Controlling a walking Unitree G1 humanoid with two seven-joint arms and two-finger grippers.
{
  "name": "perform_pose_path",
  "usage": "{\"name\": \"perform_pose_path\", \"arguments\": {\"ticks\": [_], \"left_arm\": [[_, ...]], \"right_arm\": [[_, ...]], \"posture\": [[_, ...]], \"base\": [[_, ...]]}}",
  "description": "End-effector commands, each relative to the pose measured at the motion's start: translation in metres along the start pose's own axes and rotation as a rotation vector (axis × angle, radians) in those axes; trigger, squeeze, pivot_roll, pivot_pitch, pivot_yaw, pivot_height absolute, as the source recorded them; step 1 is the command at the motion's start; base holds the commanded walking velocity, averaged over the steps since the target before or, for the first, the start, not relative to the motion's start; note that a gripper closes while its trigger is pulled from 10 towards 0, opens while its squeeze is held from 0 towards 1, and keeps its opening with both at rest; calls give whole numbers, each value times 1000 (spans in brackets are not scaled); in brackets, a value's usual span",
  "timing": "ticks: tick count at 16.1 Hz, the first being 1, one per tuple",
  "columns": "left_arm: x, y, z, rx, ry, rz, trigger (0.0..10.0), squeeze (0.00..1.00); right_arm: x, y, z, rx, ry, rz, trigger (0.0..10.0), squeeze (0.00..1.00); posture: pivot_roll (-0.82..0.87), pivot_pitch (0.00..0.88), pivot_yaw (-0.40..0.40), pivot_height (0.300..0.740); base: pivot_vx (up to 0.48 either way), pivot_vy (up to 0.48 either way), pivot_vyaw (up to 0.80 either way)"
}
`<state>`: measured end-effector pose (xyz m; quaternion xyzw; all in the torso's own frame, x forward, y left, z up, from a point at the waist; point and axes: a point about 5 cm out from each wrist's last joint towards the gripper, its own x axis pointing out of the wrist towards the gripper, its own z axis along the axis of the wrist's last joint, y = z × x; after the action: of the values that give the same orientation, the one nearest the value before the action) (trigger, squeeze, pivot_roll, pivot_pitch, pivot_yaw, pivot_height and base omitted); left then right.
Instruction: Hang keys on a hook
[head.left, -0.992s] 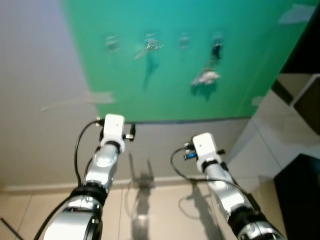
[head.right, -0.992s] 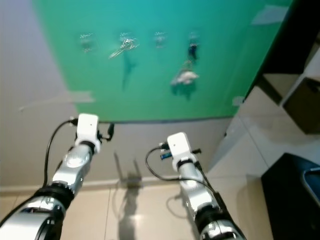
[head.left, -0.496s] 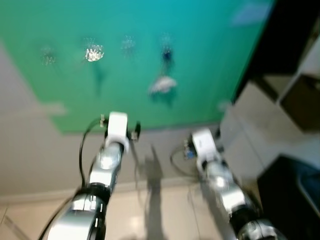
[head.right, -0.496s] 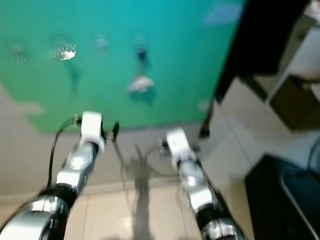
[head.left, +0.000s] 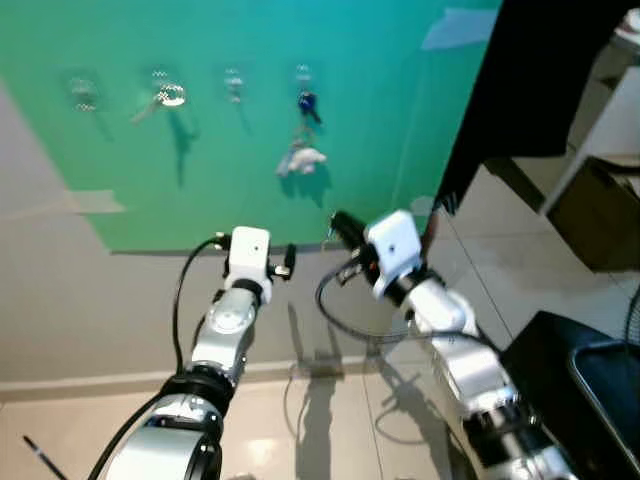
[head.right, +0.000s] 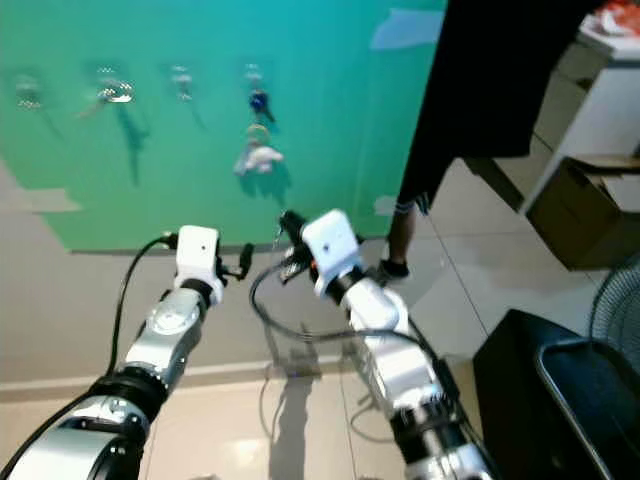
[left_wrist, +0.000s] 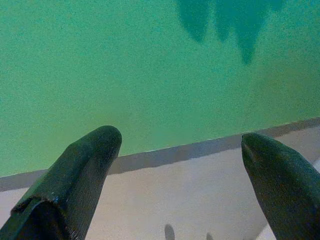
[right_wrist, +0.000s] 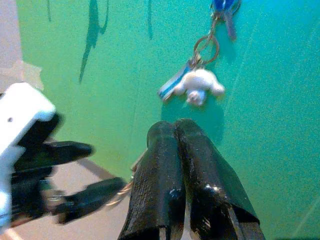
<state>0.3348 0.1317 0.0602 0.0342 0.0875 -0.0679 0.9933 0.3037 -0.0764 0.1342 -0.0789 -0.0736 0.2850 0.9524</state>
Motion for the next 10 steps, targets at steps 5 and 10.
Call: {"name": "perform_pose_path", "arguments": {"ticks": [5, 10], "left_arm": [[0, -1, 1, 11, -2, 3, 10000, 0], [-1, -5, 0, 27, -2, 3, 10000, 0]], "right_arm": [[1, -32, -13, -92, 108, -169, 10000, 0], [39, -24, 9, -141, 13, -134, 10000, 0]], "posture": [[-77, 0, 10, 740], [-66, 0, 1, 740]], "base": [[0, 0, 0], [0, 0, 0]]}}
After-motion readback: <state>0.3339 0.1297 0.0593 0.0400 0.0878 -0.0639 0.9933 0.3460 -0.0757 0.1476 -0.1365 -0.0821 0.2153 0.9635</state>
